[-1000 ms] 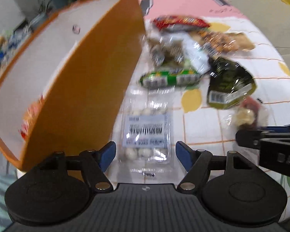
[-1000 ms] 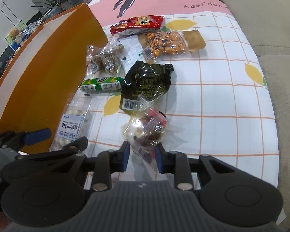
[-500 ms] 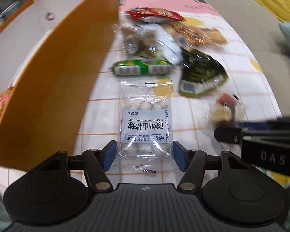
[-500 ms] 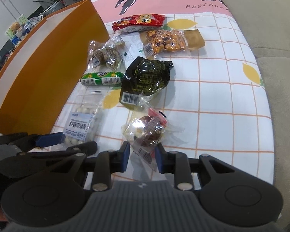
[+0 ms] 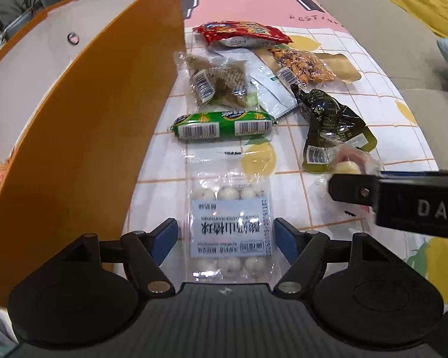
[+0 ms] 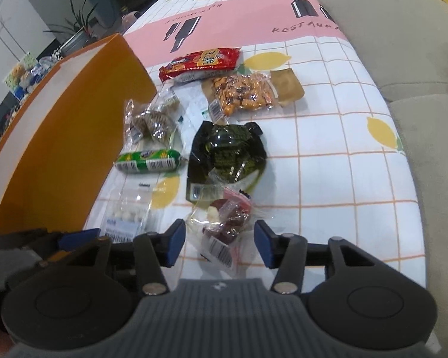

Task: Organize snacks
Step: 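Grasp the white yogurt-ball pack with the left tool while the right tool grasps the clear meat-ball pack, then carry both packs over the box and open both tools to drop them inside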

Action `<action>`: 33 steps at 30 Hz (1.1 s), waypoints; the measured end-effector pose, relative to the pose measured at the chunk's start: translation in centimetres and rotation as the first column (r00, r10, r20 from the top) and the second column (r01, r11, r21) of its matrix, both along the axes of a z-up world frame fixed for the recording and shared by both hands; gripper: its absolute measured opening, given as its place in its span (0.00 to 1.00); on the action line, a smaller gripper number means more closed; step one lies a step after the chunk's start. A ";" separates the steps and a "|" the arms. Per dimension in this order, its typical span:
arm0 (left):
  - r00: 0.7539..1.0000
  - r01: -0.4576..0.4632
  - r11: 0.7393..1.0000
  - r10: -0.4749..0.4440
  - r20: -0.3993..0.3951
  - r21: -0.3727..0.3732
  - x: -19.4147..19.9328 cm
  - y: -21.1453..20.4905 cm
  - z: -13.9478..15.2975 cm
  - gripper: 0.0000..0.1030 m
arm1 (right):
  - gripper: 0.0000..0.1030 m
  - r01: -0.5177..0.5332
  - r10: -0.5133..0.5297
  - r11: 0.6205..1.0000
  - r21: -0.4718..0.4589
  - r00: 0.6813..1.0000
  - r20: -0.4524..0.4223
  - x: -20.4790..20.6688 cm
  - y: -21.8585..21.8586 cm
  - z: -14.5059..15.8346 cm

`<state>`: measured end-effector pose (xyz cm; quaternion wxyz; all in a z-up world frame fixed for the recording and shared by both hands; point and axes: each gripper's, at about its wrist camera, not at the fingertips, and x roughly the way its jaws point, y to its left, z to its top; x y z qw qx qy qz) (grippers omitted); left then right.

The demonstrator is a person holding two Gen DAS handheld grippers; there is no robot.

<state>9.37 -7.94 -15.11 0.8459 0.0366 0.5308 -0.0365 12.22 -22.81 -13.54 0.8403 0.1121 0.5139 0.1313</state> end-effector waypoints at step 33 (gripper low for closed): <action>0.999 0.008 0.998 -0.005 0.044 -0.068 -0.9 0.4 2.1 0.62 | 0.30 -0.002 0.002 1.000 -0.008 1.000 -0.009 -1.6 0.3 1.1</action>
